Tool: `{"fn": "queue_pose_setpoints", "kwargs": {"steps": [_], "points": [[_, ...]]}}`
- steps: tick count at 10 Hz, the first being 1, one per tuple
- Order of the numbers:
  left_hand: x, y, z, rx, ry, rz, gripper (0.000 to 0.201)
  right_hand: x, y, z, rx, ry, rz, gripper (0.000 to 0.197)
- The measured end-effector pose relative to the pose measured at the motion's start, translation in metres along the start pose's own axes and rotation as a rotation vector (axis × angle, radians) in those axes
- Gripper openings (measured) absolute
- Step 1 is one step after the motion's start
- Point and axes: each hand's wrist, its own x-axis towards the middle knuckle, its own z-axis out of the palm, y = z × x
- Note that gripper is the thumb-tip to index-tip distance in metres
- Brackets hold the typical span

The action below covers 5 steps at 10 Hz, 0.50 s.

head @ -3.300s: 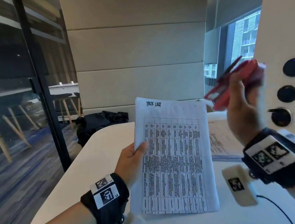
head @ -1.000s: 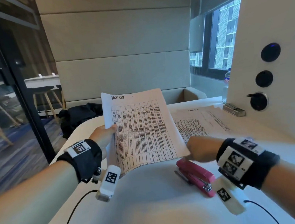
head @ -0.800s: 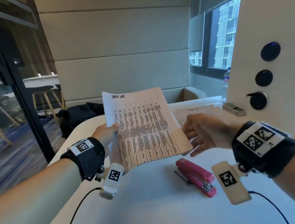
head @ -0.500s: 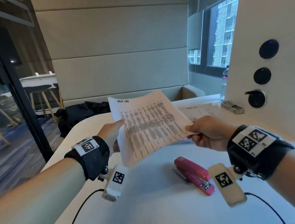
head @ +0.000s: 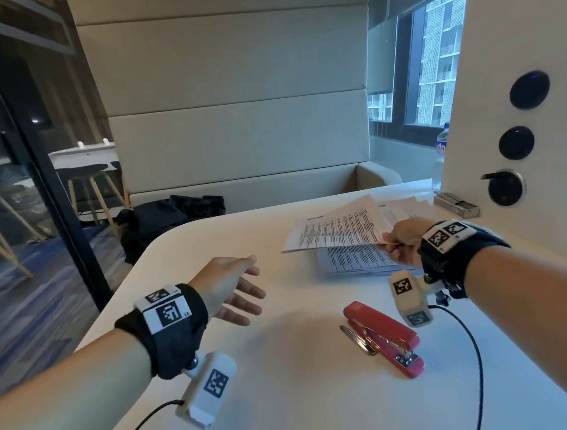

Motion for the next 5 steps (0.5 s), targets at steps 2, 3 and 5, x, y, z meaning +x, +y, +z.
{"fn": "queue_pose_setpoints", "kwargs": {"steps": [2, 3, 5], "points": [[-0.007, -0.006, -0.002, 0.041, -0.028, 0.004, 0.035, 0.012, 0.012, -0.008, -0.058, 0.074, 0.046, 0.014], [-0.012, -0.01, -0.004, 0.055, -0.057, 0.013, 0.032, 0.003, 0.013, -0.013, -0.105, 0.066, 0.074, 0.01], [-0.032, -0.025, -0.008, 0.123, -0.08, 0.051, 0.021, -0.021, 0.004, -0.028, -0.355, 0.109, 0.057, 0.026]]}}
